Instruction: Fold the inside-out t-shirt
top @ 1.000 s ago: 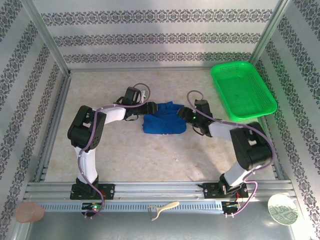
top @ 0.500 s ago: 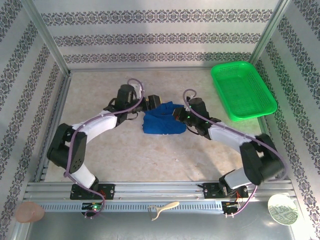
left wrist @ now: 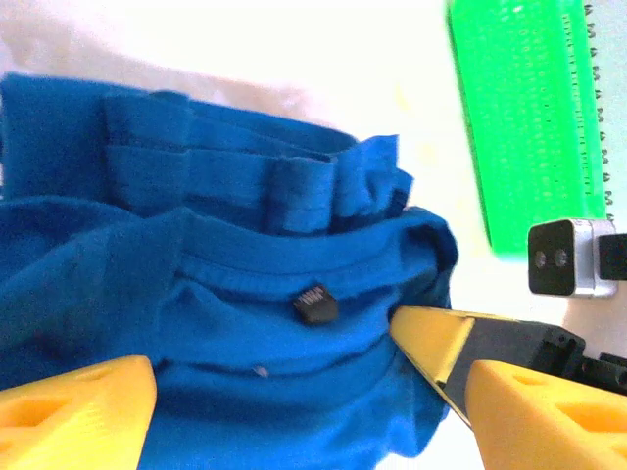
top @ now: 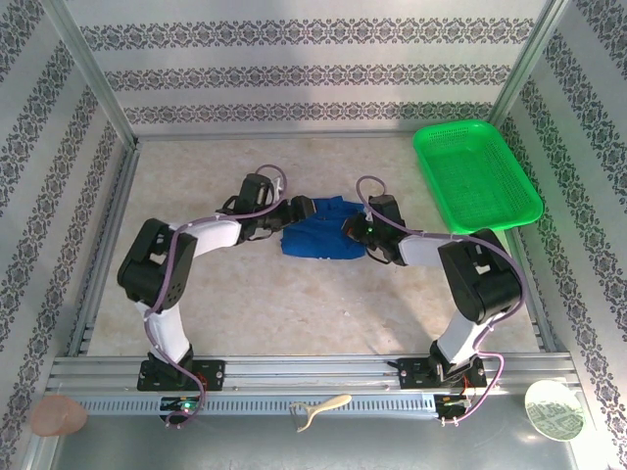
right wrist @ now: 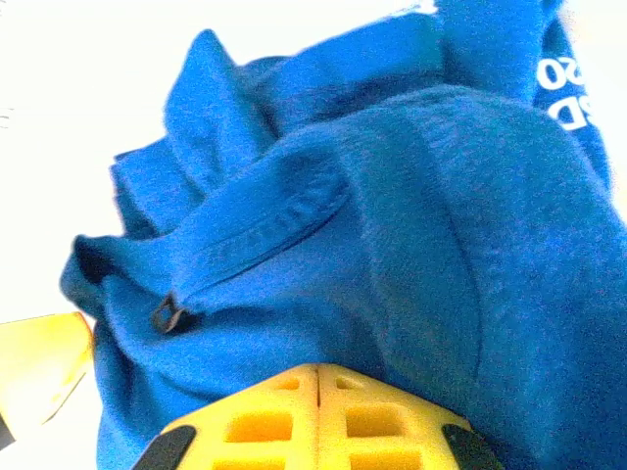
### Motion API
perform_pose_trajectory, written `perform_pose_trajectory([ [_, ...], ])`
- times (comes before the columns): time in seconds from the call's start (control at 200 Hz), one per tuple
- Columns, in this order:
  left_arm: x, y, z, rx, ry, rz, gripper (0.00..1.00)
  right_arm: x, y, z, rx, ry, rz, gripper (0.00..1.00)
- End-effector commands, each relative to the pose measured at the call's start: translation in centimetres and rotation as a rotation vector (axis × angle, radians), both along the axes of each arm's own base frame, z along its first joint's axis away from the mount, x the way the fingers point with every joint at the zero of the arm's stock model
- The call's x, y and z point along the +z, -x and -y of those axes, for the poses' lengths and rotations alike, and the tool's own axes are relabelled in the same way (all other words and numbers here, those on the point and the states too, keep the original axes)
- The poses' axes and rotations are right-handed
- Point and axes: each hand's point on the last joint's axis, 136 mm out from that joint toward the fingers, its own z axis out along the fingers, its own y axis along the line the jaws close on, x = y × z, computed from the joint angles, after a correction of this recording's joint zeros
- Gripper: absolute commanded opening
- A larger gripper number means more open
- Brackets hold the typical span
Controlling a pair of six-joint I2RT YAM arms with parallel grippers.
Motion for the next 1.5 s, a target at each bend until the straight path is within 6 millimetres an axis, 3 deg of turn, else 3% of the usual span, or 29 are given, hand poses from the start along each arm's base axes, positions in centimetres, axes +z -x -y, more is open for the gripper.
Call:
perform_pose_trajectory([
  [0.0,3.5,2.4,-2.4,0.012,-0.105,0.025,0.86,2.6,0.0,0.6,0.001,-0.021,0.058,0.05],
  [0.115,1.4,4.7,-5.0,0.033,-0.250,-0.062,0.90,3.7,0.0,0.8,-0.005,-0.056,0.080,0.09],
  [0.215,-1.4,5.9,-5.7,0.015,-0.320,-0.149,0.93,5.6,0.3,0.9,-0.001,-0.076,0.113,0.22],
  [0.335,-4.1,5.8,-4.8,-0.030,-0.318,-0.212,0.94,8.1,1.1,1.6,-0.003,-0.083,0.153,0.44],
  [0.575,-6.7,4.8,0.0,-0.140,-0.280,-0.235,0.91,11.3,4.9,4.5,-0.041,-0.062,0.193,0.55],
  [0.63,-7.1,4.4,0.9,-0.139,-0.254,-0.238,0.81,11.4,5.8,5.4,-0.060,-0.052,0.192,0.55],
  [0.679,-7.5,3.9,1.4,-0.124,-0.228,-0.246,0.63,11.6,6.6,6.2,-0.078,-0.047,0.192,0.56],
  [0.764,-8.0,2.4,0.4,-0.060,-0.224,-0.254,0.17,11.5,7.9,7.5,-0.100,-0.037,0.181,0.56],
  [0.804,-8.2,1.7,-1.0,-0.019,-0.241,-0.266,0.00,11.5,8.4,8.0,-0.106,-0.032,0.173,0.56],
  [0.944,-8.4,-0.2,-9.0,0.096,-0.328,-0.307,0.00,11.1,10.1,10.2,-0.132,0.008,0.146,0.58],
  [1.064,-7.1,-0.7,-17.2,0.154,-0.428,-0.323,0.00,10.7,10.9,11.9,-0.160,0.056,0.132,0.62],
  [1.234,-5.6,-1.7,-27.7,0.240,-0.534,-0.342,0.00,10.1,11.0,12.8,-0.186,0.058,0.116,0.68],
  [1.274,-5.2,-2.2,-30.0,0.267,-0.559,-0.341,0.16,9.9,10.9,12.9,-0.187,0.062,0.112,0.73],
  [1.319,-4.6,-2.6,-32.0,0.300,-0.569,-0.342,0.48,9.8,10.7,13.2,-0.195,0.080,0.105,0.82],
  [1.359,-3.8,-3.1,-33.4,0.334,-0.566,-0.337,0.69,9.7,10.5,13.5,-0.198,0.105,0.100,0.90],
  [1.384,-3.2,-3.4,-34.0,0.354,-0.558,-0.329,0.77,9.6,10.4,13.8,-0.204,0.126,0.092,0.98],
  [1.419,-2.1,-3.8,-34.5,0.379,-0.554,-0.306,0.83,9.6,10.2,14.2,-0.211,0.157,0.082,0.98],
  [1.439,-1.4,-3.9,-34.7,0.392,-0.556,-0.289,0.91,9.7,10.1,14.5,-0.217,0.178,0.077,0.98],
  [1.494,1.1,-4.3,-35.1,0.427,-0.562,-0.228,0.95,10.1,9.8,15.7,-0.247,0.250,0.069,0.98],
])
